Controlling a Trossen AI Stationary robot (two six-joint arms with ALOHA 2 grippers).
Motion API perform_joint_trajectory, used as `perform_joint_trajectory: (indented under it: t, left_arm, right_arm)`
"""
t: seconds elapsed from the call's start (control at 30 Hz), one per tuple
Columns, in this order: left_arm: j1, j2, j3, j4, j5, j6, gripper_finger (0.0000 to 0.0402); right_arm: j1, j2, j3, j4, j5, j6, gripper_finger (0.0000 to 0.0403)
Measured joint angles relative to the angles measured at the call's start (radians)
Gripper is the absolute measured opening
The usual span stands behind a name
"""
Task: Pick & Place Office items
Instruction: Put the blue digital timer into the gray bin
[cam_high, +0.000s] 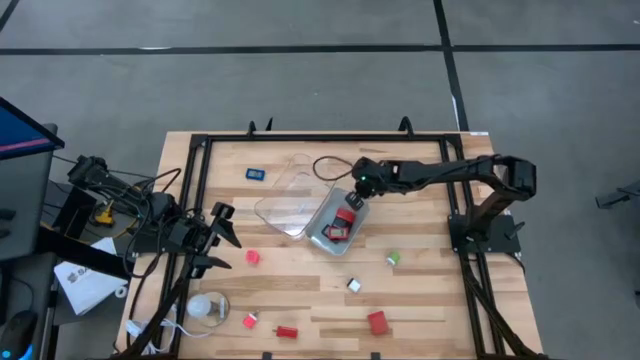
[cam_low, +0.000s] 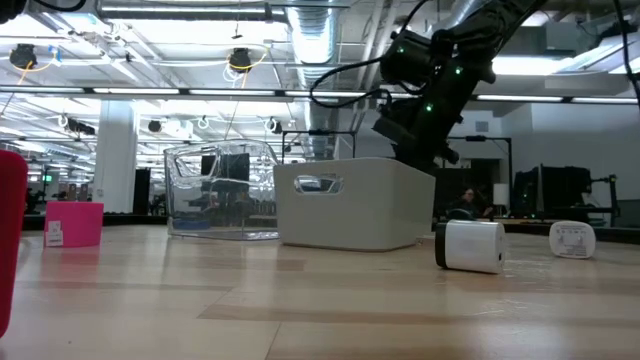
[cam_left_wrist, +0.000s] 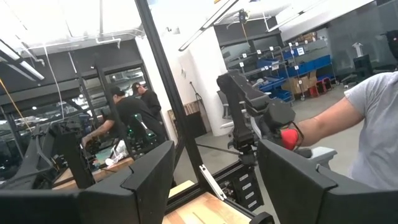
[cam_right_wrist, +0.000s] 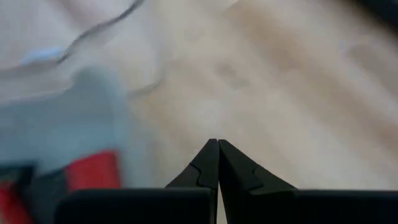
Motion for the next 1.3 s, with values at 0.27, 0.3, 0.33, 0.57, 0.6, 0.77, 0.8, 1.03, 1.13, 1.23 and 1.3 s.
perform_joint_trajectory:
  t: [0.27, 0.3, 0.33, 0.57, 0.6, 0.77, 0.8, 1.03, 1.13, 1.23, 1.3]
  left_arm:
    - [0.000, 0.000, 0.000, -0.011, 0.000, 0.000, 0.0227]
    - [0.000, 0.000, 0.000, -0.011, 0.000, 0.000, 0.0227]
    - [0.000, 0.000, 0.000, -0.012, 0.000, 0.000, 0.0227]
    - [0.000, 0.000, 0.000, -0.016, 0.000, -0.004, 0.0227]
    - [0.000, 0.000, 0.000, -0.016, 0.000, -0.008, 0.0227]
    - [0.000, 0.000, 0.000, -0.017, 0.000, -0.031, 0.0227]
    - [0.000, 0.000, 0.000, -0.023, 0.000, -0.032, 0.0227]
    - [-0.001, 0.002, 0.030, -0.122, -0.138, -0.066, 0.0227]
    - [-0.002, 0.025, 0.047, -0.151, -0.244, -0.067, 0.0227]
    - [-0.003, 0.056, 0.073, -0.155, -0.440, -0.082, 0.0227]
    - [-0.002, 0.078, 0.092, -0.166, -0.638, -0.090, 0.0223]
  right_arm:
    - [-0.024, -0.213, 0.000, -0.118, 0.108, 0.036, 0.0000]
    - [-0.015, -0.246, 0.000, -0.152, 0.129, 0.047, 0.0000]
    - [-0.006, -0.280, 0.000, -0.188, 0.145, 0.063, 0.0000]
    - [0.200, -0.441, -0.045, -0.331, 0.140, 0.200, 0.0000]
    - [0.248, -0.455, -0.060, -0.331, 0.140, 0.223, 0.0000]
    - [0.498, -0.500, -0.146, -0.196, 0.150, 0.322, 0.0000]
    - [0.551, -0.501, -0.164, -0.141, 0.159, 0.328, 0.0000]
    - [0.839, -0.463, -0.229, 0.224, 0.296, 0.272, 0.0000]
    - [0.881, -0.450, -0.229, 0.311, 0.343, 0.203, 0.0000]
    - [0.887, -0.448, -0.229, 0.397, 0.361, 0.128, 0.0000]
    - [0.888, -0.450, -0.229, 0.448, 0.361, 0.084, 0.0003]
